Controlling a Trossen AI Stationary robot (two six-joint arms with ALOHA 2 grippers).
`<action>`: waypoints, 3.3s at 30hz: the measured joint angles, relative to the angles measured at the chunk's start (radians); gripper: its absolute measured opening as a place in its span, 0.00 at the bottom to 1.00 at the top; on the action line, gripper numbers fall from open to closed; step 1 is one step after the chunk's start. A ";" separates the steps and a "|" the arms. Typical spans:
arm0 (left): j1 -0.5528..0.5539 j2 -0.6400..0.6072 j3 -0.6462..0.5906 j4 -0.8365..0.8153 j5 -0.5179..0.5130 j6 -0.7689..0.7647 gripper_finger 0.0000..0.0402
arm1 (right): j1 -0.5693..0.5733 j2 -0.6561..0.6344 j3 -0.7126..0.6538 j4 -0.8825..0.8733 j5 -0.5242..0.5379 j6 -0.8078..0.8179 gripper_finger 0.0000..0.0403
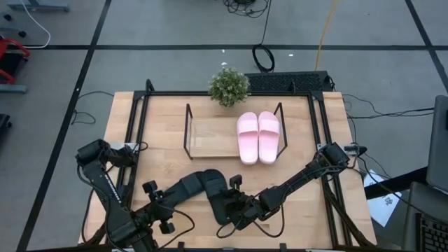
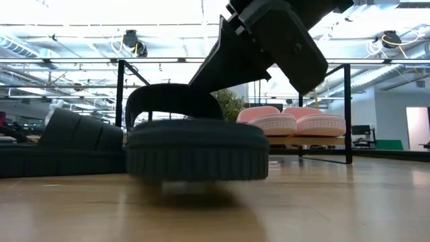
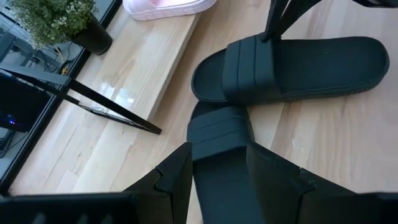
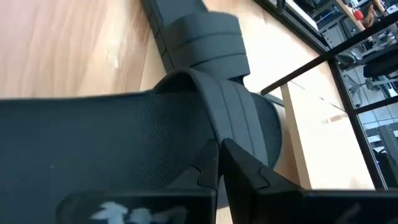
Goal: Pick and place slides into the shelf
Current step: Put the right black slides on the shelf
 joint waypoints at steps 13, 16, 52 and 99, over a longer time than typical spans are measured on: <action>0.000 0.000 0.000 0.015 0.000 0.000 0.38 | 0.061 0.001 0.227 -0.271 0.171 0.064 0.00; 0.000 0.000 0.000 0.016 0.000 -0.005 0.38 | 0.061 0.001 0.286 -0.350 0.241 0.064 0.00; -0.023 0.000 0.000 0.015 -0.002 -0.020 0.38 | -0.265 -0.011 0.183 -0.529 0.366 0.033 0.00; 0.009 0.000 0.000 0.016 -0.006 -0.021 0.38 | -0.409 -0.306 -0.312 0.193 0.156 -0.414 0.00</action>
